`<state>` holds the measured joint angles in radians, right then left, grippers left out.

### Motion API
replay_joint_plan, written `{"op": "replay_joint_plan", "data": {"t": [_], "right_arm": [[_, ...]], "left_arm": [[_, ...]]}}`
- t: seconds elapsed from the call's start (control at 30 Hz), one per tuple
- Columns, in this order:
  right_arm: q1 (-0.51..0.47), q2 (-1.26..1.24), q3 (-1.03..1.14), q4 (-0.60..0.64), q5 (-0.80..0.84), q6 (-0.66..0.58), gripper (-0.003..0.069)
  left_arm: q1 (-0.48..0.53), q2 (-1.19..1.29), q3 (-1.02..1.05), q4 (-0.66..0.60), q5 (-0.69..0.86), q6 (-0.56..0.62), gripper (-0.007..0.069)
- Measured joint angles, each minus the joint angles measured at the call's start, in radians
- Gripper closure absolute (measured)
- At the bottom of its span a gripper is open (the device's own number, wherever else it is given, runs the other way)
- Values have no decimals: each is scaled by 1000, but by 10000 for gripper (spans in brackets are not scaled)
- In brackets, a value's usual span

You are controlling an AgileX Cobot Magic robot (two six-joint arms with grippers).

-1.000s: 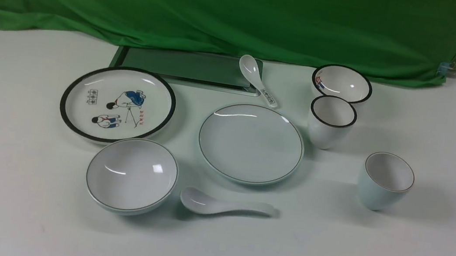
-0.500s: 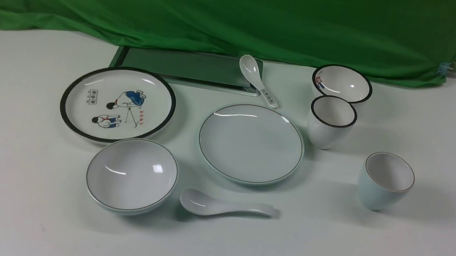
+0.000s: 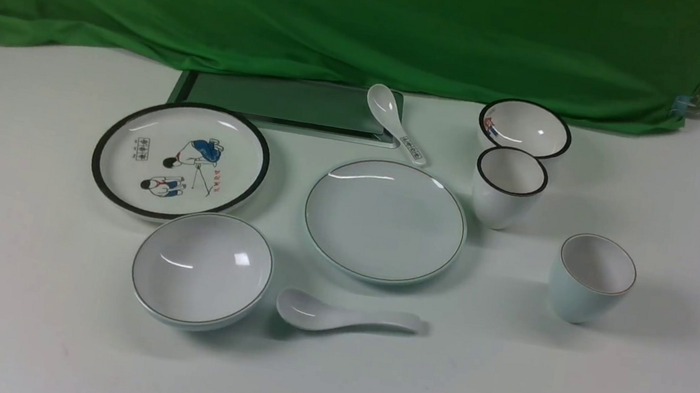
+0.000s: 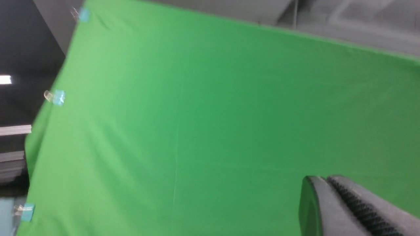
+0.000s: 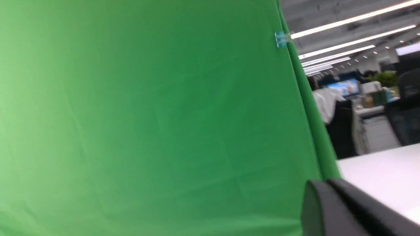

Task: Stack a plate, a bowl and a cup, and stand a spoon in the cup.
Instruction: Use the left arm to grab a blue rice bowl

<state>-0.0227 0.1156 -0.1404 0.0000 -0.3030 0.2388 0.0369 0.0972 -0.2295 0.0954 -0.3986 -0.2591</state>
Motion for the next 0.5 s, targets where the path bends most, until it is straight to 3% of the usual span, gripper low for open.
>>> {"op": "replay_joint_plan", "data": {"t": [0.13,0.27,0.3,0.37,0.4,0.5], "right_arm": [[0,204,-150,0,93,-210,641],[2,412,-267,0,233,-280,641],[13,521,-343,13,386,-289,641],[30,602,-395,25,492,-301,641],[58,705,-479,40,664,-330,641],[114,837,-584,54,863,-378,641]], "left_arm": [[0,202,-229,34,217,-23,653],[-28,406,-354,-4,423,-33,653],[-56,488,-401,-52,528,-7,653],[-80,555,-438,-107,622,39,653],[-129,645,-484,-185,743,154,653],[-181,769,-536,-273,883,251,651]]}}
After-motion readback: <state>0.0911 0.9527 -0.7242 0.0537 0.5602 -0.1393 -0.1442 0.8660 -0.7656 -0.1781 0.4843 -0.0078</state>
